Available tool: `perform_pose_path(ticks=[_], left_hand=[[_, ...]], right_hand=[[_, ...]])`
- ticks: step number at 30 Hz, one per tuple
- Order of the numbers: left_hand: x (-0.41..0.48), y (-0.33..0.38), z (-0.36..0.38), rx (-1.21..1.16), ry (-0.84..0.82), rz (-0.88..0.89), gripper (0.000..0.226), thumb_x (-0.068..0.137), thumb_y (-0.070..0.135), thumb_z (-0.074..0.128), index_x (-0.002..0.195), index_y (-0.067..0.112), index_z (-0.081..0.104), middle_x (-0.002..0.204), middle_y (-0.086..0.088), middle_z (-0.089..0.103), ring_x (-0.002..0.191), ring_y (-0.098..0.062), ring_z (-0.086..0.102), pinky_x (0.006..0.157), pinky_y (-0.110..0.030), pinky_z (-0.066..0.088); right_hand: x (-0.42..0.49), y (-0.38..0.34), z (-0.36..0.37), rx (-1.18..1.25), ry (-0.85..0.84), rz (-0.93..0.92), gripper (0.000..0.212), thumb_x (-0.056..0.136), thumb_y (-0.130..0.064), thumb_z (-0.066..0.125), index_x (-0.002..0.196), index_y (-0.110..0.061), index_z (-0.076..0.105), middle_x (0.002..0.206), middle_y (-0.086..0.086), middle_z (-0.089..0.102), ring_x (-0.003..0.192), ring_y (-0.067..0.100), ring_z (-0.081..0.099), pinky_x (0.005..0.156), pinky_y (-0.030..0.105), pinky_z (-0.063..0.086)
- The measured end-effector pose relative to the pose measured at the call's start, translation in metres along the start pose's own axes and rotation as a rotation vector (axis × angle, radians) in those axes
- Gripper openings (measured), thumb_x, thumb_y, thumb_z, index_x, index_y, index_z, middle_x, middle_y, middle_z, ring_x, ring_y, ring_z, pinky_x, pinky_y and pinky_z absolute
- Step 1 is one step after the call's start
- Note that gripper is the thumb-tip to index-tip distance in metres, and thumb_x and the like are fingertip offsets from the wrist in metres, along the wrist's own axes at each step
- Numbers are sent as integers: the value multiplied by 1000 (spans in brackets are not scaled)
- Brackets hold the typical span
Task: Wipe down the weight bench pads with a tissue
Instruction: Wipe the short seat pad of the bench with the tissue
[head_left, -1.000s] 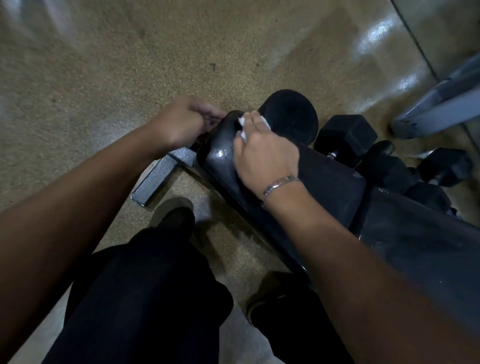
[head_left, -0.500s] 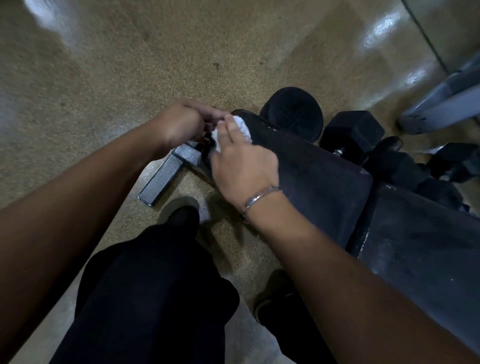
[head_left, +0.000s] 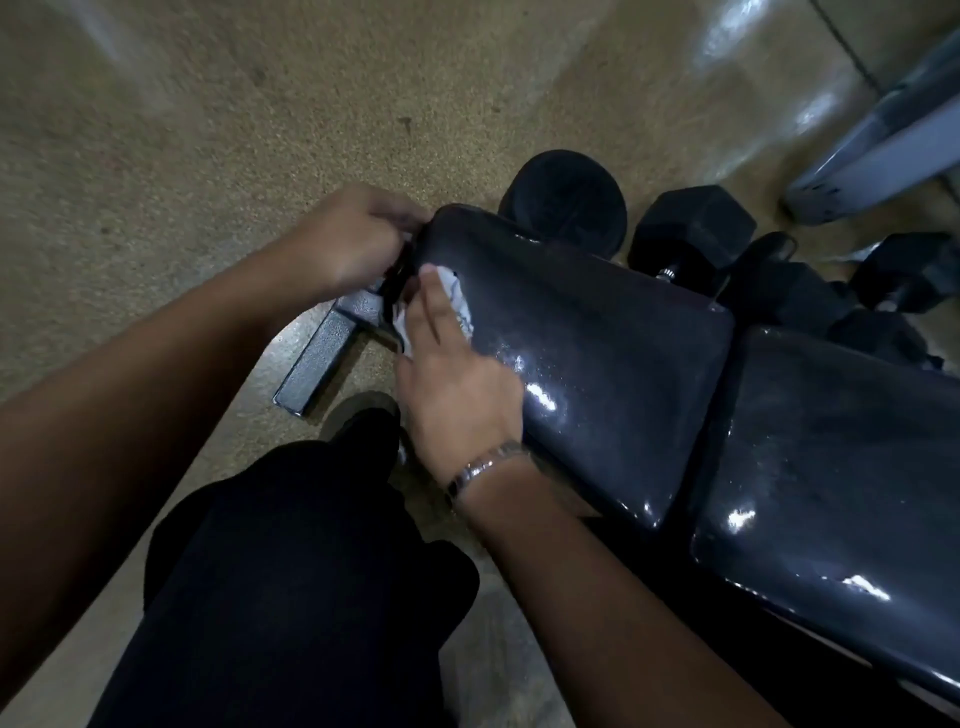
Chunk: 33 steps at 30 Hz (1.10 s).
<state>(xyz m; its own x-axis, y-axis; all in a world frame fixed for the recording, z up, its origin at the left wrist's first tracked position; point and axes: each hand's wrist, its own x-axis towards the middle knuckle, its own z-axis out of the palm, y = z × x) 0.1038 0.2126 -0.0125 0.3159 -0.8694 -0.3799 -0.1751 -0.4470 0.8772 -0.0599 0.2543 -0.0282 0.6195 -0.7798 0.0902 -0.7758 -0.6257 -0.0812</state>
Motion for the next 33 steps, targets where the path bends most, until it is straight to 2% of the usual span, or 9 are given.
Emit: perform_pose_path(ticks=[3,6,8,11,14,16,21,26,33], left_hand=[[-10,1,0,316,43,320,42,90,-6,52,123,13,69,117,-4,70,107,-12,63,88,-9,44],[-16,-4,0,587,-50,669,40,88,-2,60,126,11,68,125,-6,69,116,-21,60,103,-21,38],[-18,-9,5,689,-115,795,38,91,2,60,128,9,67,129,-9,67,122,-26,59,109,-30,39],[-19,-12,10,745,-148,849,37,95,9,54,130,4,64,130,-13,66,124,-31,59,109,-38,43],[-17,-15,10,786,-131,882,34,99,10,50,129,3,65,131,-13,66,125,-31,58,109,-39,43],[-17,-18,10,787,-113,907,34,99,10,50,128,4,66,131,-12,65,126,-31,58,107,-42,45],[-17,-25,17,770,-64,944,34,98,5,49,127,1,66,130,-15,66,125,-34,59,105,-47,46],[-15,-25,21,812,-66,977,35,96,3,46,126,-4,64,127,-21,65,119,-38,60,108,-46,43],[-13,-22,28,910,-78,1132,38,96,2,43,128,-3,63,131,-21,62,119,-40,59,102,-46,46]], right_hand=[[-37,12,-7,35,-73,-19,58,90,-33,47,147,-24,42,157,-13,31,39,17,46,38,20,32],[-58,31,-16,68,-62,105,56,94,-34,37,149,-27,38,156,-17,30,42,11,43,39,20,33],[-50,33,-17,84,-40,186,58,93,-35,38,150,-24,36,158,-16,26,47,12,50,41,20,37],[-35,16,-7,122,-55,219,67,90,-25,51,152,-17,29,162,-8,20,58,19,62,43,27,47],[-51,8,-5,122,-73,180,72,86,-16,57,152,-21,30,162,-10,20,48,15,51,38,25,43],[-75,19,-9,123,-112,181,78,83,-17,61,153,-28,27,161,-17,18,44,13,42,37,23,42],[-71,40,-20,187,-39,306,65,88,-24,46,151,-25,32,160,-16,22,50,16,60,39,22,44],[-58,27,-14,166,-46,318,75,84,-19,63,152,-23,30,161,-13,19,51,17,60,40,23,43],[-66,58,-27,187,-10,410,59,93,-32,41,151,-28,32,160,-18,22,57,12,63,43,22,44]])
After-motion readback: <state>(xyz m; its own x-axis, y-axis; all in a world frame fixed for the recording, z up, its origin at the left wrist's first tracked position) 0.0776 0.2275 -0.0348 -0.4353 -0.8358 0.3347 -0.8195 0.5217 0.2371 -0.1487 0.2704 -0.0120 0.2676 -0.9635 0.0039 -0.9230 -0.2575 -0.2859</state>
